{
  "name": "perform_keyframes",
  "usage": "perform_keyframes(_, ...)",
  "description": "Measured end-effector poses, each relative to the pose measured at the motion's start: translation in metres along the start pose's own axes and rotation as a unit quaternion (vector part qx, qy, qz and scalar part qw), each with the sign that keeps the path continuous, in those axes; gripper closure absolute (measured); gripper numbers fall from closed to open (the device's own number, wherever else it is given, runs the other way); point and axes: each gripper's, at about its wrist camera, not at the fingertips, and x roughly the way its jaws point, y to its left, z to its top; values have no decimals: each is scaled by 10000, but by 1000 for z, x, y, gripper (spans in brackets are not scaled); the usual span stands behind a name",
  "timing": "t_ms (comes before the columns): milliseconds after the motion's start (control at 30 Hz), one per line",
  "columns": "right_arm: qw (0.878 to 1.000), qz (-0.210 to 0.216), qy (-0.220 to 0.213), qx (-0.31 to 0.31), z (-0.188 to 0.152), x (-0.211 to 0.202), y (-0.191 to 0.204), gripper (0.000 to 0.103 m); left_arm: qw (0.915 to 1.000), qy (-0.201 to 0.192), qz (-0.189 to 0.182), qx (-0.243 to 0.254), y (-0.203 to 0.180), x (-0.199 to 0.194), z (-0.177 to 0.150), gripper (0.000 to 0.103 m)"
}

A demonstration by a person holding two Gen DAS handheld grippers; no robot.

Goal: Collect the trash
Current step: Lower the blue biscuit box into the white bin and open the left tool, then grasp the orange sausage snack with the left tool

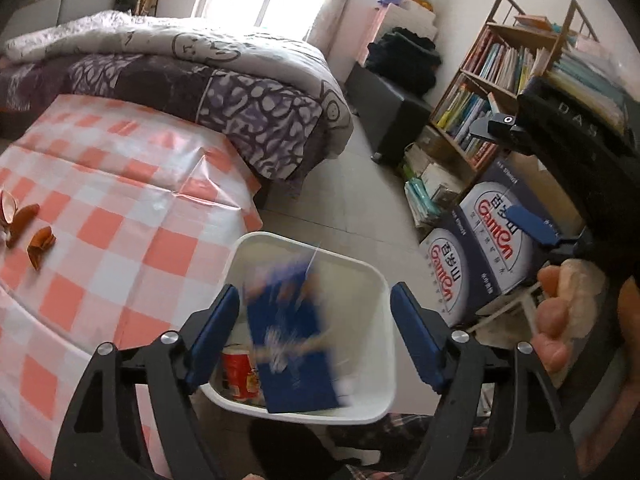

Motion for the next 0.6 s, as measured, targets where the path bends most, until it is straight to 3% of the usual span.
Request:
perform_keyframes(100,9998,65,47,-165,-5,0,10,9,9994,-23,345,-9,17,-6,-1,25)
perform_keyframes(200,9991,198,191,-334,-10,2,21,7,9945,2,1041,-121,54,-9,3,25)
perform_keyframes(267,9977,337,340,-483,-15,3,32,7,9877,99,1544,-237,87,-7,5,25)
perform_keyframes(400,9942,472,594,-766,-25,6,50,7,9660,245,2516,-542,175,5,12,25)
perform_keyframes(500,9912,541,811,-893,-30,10,59,7,9593,369,2697,-752,219,17,15,26)
perform_keyframes(600,9892,600,992,-891,-33,15,67,7,9565,449,2740,-895,250,33,18,34)
